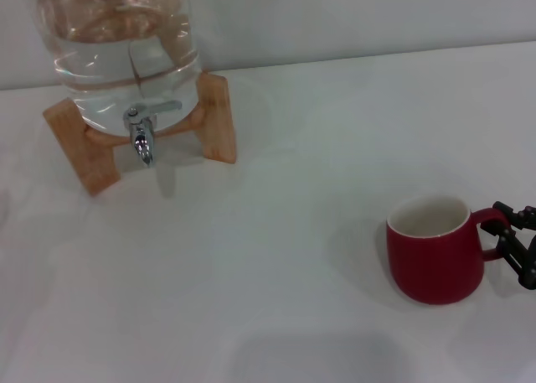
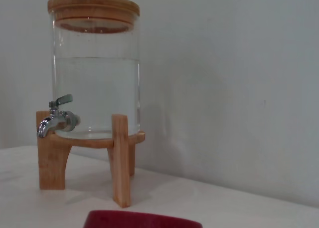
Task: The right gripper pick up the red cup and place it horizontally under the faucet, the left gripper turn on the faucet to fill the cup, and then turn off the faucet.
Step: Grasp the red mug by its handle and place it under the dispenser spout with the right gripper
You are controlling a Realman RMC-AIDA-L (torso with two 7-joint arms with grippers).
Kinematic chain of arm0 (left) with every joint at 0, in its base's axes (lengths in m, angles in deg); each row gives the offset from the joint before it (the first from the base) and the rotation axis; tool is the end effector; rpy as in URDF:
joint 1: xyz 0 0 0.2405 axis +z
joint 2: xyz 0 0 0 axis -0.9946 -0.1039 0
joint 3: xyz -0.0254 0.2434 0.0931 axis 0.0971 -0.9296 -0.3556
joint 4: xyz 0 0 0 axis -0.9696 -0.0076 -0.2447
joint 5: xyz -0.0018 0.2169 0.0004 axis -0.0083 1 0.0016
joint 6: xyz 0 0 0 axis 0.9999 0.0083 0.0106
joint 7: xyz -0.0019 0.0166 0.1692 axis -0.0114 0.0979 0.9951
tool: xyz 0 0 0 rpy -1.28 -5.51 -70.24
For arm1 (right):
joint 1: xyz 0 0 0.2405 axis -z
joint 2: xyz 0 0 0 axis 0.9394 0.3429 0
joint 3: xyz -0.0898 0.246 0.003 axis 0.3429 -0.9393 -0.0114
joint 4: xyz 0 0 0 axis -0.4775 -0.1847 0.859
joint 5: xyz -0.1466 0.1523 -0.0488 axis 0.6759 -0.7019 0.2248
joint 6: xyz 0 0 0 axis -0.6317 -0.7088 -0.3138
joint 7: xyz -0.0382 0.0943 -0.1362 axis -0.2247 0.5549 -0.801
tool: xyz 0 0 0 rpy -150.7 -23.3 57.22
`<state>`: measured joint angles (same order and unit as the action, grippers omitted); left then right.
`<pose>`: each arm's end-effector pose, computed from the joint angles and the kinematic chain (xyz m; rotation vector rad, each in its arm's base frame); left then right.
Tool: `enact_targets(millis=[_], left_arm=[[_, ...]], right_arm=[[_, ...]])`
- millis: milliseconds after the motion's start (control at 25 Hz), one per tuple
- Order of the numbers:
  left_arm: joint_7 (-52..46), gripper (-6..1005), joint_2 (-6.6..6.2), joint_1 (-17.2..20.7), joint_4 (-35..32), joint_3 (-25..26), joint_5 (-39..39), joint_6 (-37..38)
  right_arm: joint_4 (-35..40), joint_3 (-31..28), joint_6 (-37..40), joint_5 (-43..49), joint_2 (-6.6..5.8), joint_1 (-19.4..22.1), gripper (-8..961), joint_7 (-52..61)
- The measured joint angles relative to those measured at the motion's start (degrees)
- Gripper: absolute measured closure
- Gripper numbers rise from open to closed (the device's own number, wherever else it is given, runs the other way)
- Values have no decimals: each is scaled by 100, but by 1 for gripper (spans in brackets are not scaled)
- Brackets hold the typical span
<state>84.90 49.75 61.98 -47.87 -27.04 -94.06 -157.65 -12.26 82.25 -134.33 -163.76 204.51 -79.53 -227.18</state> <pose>-0.3752 0.3427 0.0450 -1.7498 -1.0565 -0.9562 0.3822 0.2365 0.0088 -2.0835 0.4429 0.7248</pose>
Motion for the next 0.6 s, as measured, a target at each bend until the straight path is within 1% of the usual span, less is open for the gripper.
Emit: enact_targets(millis=[600], left_arm=[[-1, 278, 0, -19, 0, 0, 8, 18]], right_arm=[[-244, -1, -51, -108, 6, -115, 803, -173]])
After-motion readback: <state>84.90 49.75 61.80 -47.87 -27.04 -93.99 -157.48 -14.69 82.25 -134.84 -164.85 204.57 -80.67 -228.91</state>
